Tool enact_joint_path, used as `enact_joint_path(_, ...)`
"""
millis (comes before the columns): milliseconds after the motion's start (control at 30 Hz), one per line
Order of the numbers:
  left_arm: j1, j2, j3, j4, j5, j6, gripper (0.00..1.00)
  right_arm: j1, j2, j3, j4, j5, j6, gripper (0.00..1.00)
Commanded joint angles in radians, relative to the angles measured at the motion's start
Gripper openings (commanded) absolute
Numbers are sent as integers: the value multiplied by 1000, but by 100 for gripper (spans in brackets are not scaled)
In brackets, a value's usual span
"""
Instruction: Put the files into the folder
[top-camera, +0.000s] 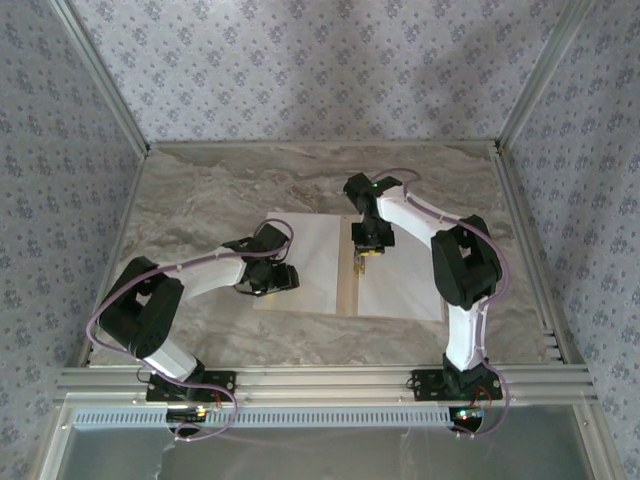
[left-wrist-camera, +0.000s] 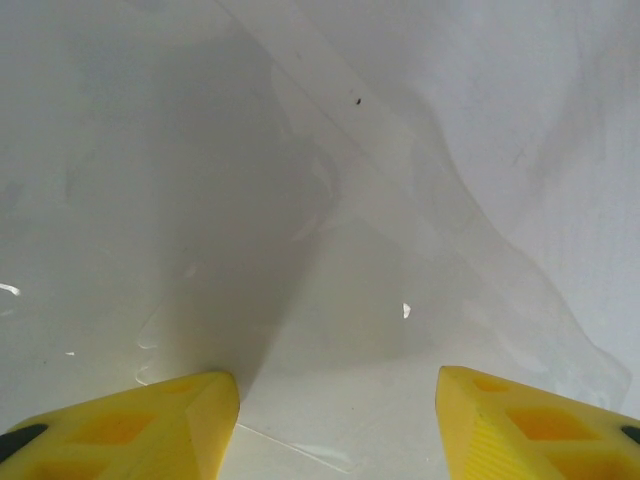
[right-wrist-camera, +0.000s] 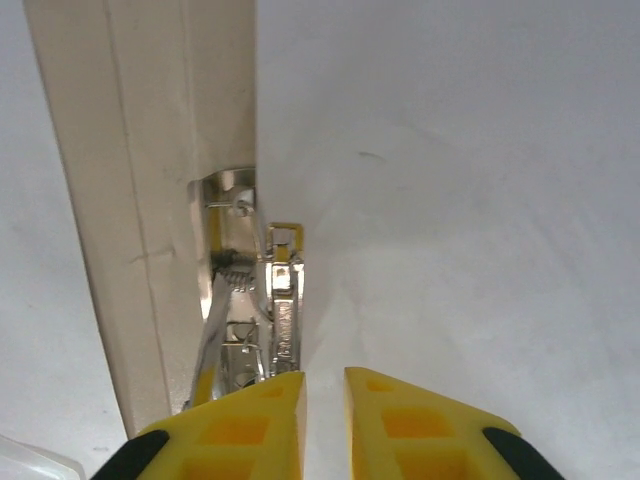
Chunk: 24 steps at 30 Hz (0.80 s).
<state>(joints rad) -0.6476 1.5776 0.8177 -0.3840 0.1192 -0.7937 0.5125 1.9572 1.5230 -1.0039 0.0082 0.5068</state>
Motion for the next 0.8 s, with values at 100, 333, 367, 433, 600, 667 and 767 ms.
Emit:
enact_joint_path(100,-29,23,-74,9,34,-120,57,-36,-106,17,-57,-28,-4,23)
enact_joint_path(333,-70,6,-69,19,21,-160,57,-44,-192,-49,-7,-152,2,27)
enact_joint_path(367,-72,4,-71,21,21,-167,57,-45,-193,-53,-3,-159,3,28)
enact_joint_path(433,-82,-1,-76,38,26,-178,56,-39,-189,-58,7,-149,1,30)
enact_joint_path(600,-92,-2,-82,39,15,-184,56,-15,-171,-68,-4,-122,8,34)
enact_joint_path(667,-92,-2,-82,40,15,-181,56,-4,-148,-49,-32,-107,0,36)
enact_joint_path(767,-93,1,-75,28,9,-172,56,11,-125,-39,-50,-83,-4,37)
